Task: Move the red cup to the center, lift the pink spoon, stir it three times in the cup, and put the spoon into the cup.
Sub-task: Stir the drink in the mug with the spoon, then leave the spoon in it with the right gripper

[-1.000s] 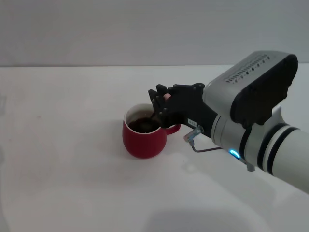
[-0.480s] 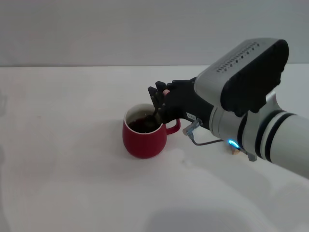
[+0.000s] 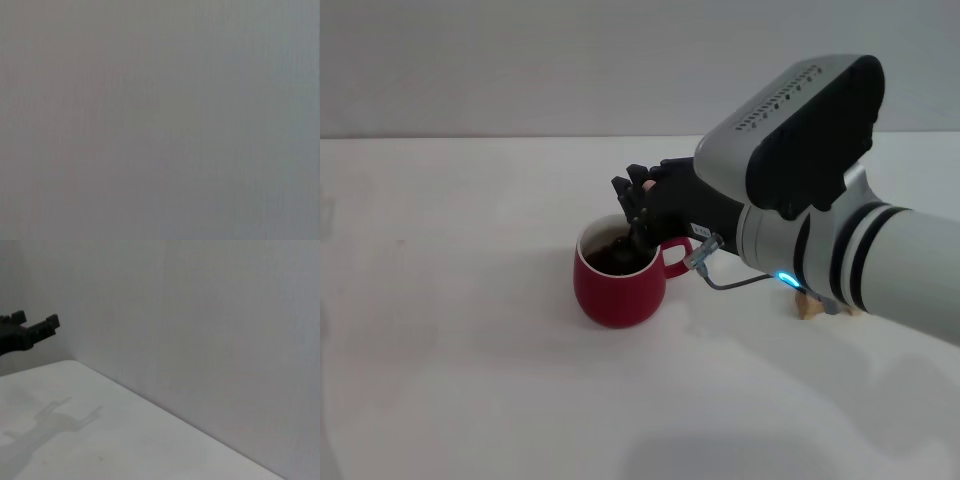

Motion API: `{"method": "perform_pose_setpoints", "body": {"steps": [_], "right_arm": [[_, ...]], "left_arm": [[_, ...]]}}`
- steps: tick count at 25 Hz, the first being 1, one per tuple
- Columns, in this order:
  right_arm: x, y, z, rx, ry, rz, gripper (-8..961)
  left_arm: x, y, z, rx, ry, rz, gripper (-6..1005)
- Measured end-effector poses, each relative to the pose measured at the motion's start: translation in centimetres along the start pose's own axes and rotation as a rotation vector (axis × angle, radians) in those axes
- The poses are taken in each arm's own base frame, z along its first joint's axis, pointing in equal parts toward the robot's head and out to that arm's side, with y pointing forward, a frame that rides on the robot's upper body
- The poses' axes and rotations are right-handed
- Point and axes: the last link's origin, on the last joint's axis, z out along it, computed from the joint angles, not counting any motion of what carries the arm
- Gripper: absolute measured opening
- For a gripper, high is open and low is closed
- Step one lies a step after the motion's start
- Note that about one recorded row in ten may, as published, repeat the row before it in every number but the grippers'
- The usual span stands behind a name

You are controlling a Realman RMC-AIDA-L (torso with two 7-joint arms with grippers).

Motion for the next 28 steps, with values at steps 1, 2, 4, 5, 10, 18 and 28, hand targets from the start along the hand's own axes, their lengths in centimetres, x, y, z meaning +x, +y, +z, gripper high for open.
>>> {"method": "perform_pose_setpoints", "body": {"steps": [1,2,4,5,10,18,28], "right_arm": [[0.0,0.0,0.0,0.0,0.0,0.0,133],[0.0,0.0,0.2,-0.004,0.01,-0.004,133],[-0.1,0.0,0.4,-0.008,0.015,-0.009,133],[-0.2,0.1,0.7,-0.017,0.027,-0.017,133],[-0.3,0.2,1.7,-0.048,0.067,-0.02,133],[-0.7,0.6,2.2,-0.071,0.097,-0.043,133],[-1.0,1.2,2.4,-0.107,0.109,-0.037,132]], "left_arm": [[0.0,0.0,0.0,0.0,0.0,0.0,830],[0.0,0.0,0.0,0.0,0.0,0.0,830],[0.0,0.0,0.0,0.0,-0.002,0.0,830],[0.0,0.0,0.0,0.0,-0.003,0.0,830],[-0.1,0.1,0.1,-0.002,-0.006,0.0,830],[0.0,0.1,0.1,-0.002,-0.005,0.0,830],[0.0,0.1,0.2,0.0,0.0,-0.002,830]]}}
